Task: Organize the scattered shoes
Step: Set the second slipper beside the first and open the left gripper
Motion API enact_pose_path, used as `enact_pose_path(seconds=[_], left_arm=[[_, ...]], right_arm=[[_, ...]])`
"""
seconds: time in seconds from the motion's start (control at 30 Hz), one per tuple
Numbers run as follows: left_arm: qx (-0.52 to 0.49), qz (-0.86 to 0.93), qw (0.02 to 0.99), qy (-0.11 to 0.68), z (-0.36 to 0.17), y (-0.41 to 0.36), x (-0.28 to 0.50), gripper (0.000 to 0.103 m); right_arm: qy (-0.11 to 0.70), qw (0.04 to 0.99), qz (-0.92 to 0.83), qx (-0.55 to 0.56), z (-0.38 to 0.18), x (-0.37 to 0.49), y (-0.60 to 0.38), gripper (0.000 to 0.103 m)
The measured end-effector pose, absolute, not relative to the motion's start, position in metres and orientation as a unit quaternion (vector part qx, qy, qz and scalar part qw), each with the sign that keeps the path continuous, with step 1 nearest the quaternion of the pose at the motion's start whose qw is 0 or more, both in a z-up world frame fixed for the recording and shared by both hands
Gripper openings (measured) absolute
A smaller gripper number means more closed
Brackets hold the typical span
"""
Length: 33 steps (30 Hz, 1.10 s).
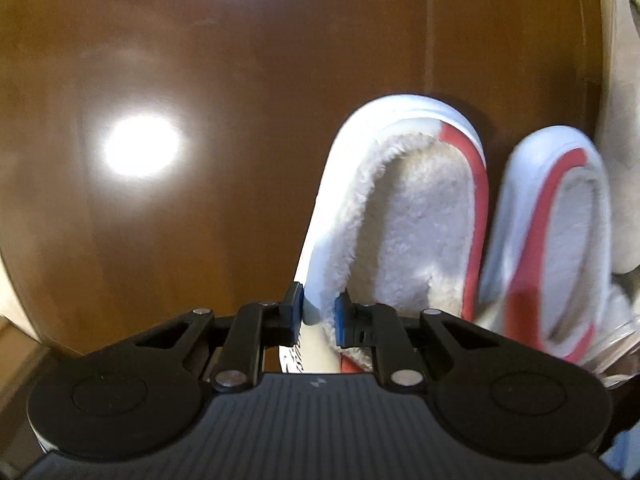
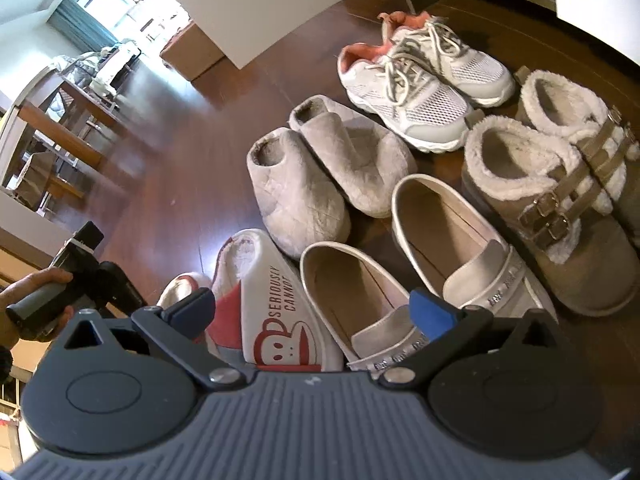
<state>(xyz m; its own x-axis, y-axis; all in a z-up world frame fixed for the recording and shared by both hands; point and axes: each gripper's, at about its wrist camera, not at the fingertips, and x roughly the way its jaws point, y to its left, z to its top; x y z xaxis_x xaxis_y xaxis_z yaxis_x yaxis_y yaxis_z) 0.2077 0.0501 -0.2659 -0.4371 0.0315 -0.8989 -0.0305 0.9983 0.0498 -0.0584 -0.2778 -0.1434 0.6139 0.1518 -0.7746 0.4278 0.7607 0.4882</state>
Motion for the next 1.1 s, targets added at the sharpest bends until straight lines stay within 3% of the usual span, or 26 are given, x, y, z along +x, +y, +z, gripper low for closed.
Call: enact_pose_path(seconds=[0.43, 0.53, 0.6, 0.63, 0.8, 0.9, 1.0, 1.1], left_arm=[[-0.026, 0.048, 0.527, 0.848, -0.257, 0.049, 0.187, 0.017], [-0.027, 0.041, 0.53, 0.846, -0.254, 0.049, 0.184, 0.03], [-0.03, 0.023, 0.536, 0.843, -0.251, 0.044, 0.181, 0.052], [-0.036, 0.013, 0.546, 0.837, -0.244, 0.042, 0.178, 0.054], [-0.007, -0.021, 0.648, 0.761, -0.172, 0.04, 0.155, 0.057], [0.098, -0.054, 0.731, 0.673, -0.103, 0.023, 0.118, 0.063], [0.185, -0.089, 0.761, 0.616, -0.051, 0.013, 0.149, 0.063], [0.2, -0.102, 0.774, 0.592, 0.014, 0.011, 0.133, 0.063]], right_arm=[[0.433, 0.83, -0.094, 0.339, -0.148, -0.068, -0.291, 0.102], [0.431, 0.832, -0.098, 0.335, -0.146, -0.07, -0.293, 0.102], [0.43, 0.834, -0.104, 0.33, -0.144, -0.073, -0.295, 0.102], [0.431, 0.835, -0.108, 0.325, -0.142, -0.074, -0.296, 0.102], [0.449, 0.833, -0.146, 0.289, -0.131, -0.084, -0.304, 0.102], [0.459, 0.826, -0.175, 0.276, -0.124, -0.095, -0.315, 0.102], [0.452, 0.825, -0.185, 0.286, -0.112, -0.112, -0.324, 0.102], [0.415, 0.842, -0.204, 0.279, -0.073, -0.132, -0.336, 0.102]])
